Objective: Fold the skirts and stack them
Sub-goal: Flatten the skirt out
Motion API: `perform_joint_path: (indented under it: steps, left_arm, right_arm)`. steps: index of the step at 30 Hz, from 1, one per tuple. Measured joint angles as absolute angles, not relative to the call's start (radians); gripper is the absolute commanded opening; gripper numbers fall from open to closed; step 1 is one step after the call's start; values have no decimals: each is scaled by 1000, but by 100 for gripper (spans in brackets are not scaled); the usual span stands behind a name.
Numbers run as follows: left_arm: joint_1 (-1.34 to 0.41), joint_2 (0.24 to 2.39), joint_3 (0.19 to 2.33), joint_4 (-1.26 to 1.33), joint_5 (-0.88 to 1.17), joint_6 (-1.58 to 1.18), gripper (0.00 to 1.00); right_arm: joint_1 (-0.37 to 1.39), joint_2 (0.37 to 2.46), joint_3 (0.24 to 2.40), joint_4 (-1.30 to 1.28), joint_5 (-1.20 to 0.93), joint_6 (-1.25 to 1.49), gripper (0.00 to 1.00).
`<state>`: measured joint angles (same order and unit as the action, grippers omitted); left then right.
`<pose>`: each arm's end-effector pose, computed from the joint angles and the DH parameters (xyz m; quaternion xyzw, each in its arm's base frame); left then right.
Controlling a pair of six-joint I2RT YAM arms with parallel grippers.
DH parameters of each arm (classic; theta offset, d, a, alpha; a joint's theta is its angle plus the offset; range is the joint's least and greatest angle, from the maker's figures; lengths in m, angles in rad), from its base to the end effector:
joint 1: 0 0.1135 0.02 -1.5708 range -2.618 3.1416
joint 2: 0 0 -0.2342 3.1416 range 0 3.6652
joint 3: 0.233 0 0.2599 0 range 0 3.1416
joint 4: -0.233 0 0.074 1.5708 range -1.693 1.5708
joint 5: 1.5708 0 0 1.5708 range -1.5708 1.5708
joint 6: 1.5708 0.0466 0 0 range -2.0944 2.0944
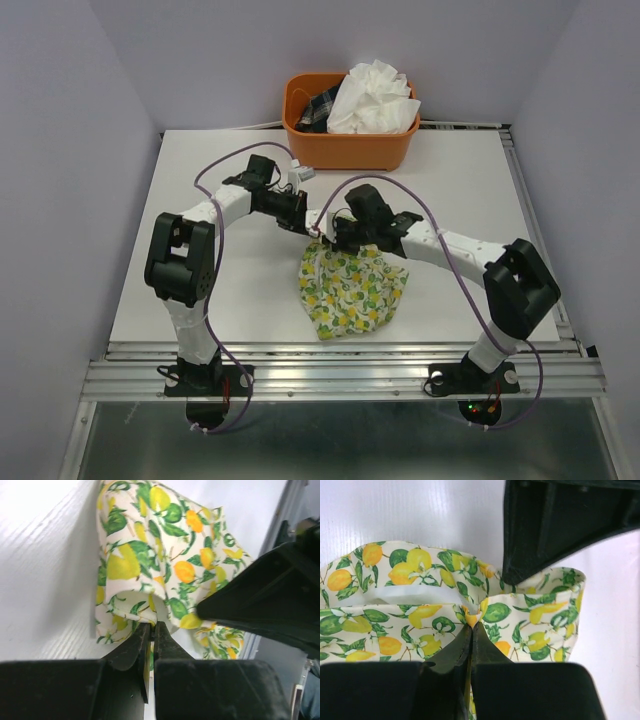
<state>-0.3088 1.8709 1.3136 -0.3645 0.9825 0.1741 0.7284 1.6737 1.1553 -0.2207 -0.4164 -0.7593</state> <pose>0.3654 -0.1573 0.1749 0.3459 0.7755 -0.4650 0.2504 0.2708 0.2668 0.1947 -0.6675 0.6021 0.1830 0.3981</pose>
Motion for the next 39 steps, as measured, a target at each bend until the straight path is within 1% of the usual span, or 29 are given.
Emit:
perform_joint_path:
  steps: [4, 5, 6, 7, 8, 9, 11, 16, 19, 21, 26, 29, 33, 39]
  left_arm:
    - [-302, 1870, 1331, -366, 895, 187, 13]
    - [-299, 1869, 1335, -365, 878, 193, 22]
    - [-292, 1864, 1339, -365, 860, 201, 29]
    - [-284, 1861, 1342, -368, 846, 210, 42]
    - [-272, 1852, 1348, -377, 831, 225, 43]
    - [-259, 1846, 1353, -385, 824, 237, 47]
    - [-222, 1829, 1385, -417, 800, 279, 68]
    - [-143, 1757, 1416, -453, 738, 384, 69]
    - [-132, 1684, 1375, -444, 710, 445, 69]
    - [-136, 1624, 1306, -421, 717, 482, 69]
    - [-136, 1471, 1046, -334, 820, 618, 69]
    - [-135, 1423, 958, -274, 847, 720, 69]
    - [-136, 1452, 990, -245, 847, 879, 66]
    - [-147, 1643, 1194, -249, 837, 990, 65]
  right_arm:
    - [670, 1641, 1206, -279, -418, -724, 1]
    - [648, 1626, 1224, -290, -416, -716, 1]
    - [617, 1601, 1240, -296, -416, -709, 1]
    - [588, 1570, 1254, -307, -414, -702, 1]
    - [573, 1552, 1259, -310, -415, -699, 1]
    - [545, 1511, 1269, -318, -411, -693, 1]
    - [512, 1436, 1282, -331, -408, -685, 1]
    - [510, 1266, 1283, -360, -415, -676, 1]
    - [513, 1202, 1283, -377, -415, -677, 1]
    - [513, 1185, 1283, -389, -414, -678, 1]
    - [513, 1179, 1283, -432, -411, -705, 1]
    - [513, 1173, 1278, -508, -422, -759, 1]
    - [513, 1113, 1192, -628, -453, -864, 1]
    - [513, 965, 962, -842, -513, -966, 1]
